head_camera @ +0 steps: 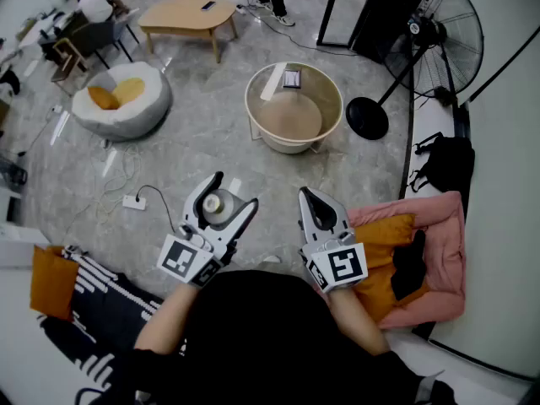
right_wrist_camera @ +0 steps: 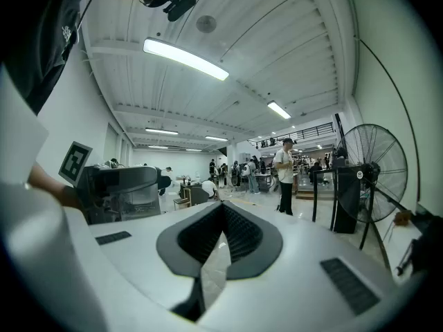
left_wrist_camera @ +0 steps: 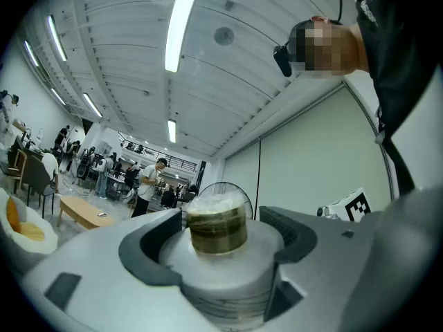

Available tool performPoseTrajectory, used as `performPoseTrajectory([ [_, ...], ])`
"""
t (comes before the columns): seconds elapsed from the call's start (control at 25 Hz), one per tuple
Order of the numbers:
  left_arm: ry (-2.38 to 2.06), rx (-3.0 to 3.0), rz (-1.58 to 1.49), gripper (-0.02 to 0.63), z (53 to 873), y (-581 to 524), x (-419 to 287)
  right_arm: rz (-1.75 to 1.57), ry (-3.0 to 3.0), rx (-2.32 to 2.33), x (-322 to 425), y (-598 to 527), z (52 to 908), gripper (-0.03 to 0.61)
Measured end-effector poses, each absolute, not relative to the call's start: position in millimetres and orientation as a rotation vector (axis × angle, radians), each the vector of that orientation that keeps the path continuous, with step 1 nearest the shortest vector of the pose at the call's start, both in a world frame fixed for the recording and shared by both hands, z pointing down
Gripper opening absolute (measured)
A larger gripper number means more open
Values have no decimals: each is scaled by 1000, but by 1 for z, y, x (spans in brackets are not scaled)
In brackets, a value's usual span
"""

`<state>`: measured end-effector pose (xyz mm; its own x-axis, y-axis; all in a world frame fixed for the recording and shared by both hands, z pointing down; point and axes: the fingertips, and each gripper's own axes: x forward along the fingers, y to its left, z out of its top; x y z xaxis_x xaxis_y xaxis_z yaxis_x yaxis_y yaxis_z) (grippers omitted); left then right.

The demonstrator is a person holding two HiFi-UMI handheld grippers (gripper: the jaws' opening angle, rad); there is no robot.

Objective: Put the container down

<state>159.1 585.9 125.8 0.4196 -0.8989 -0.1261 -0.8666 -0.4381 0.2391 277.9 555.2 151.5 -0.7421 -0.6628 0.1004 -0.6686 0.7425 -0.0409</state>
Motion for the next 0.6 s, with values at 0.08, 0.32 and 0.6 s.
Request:
performPoseTrajectory([
  [0.08, -1595, 2526, -351, 360, 125, 586, 159, 110, -2859, 1112, 282, 553, 151, 21],
  [0.32, -1619, 2520, -337, 360, 126, 591, 164, 20, -2837, 1119, 289, 553, 155, 21],
  [0.6, -1679, 2478, -352, 360, 138, 581, 144, -52, -2805, 1108, 281, 539, 171, 21],
])
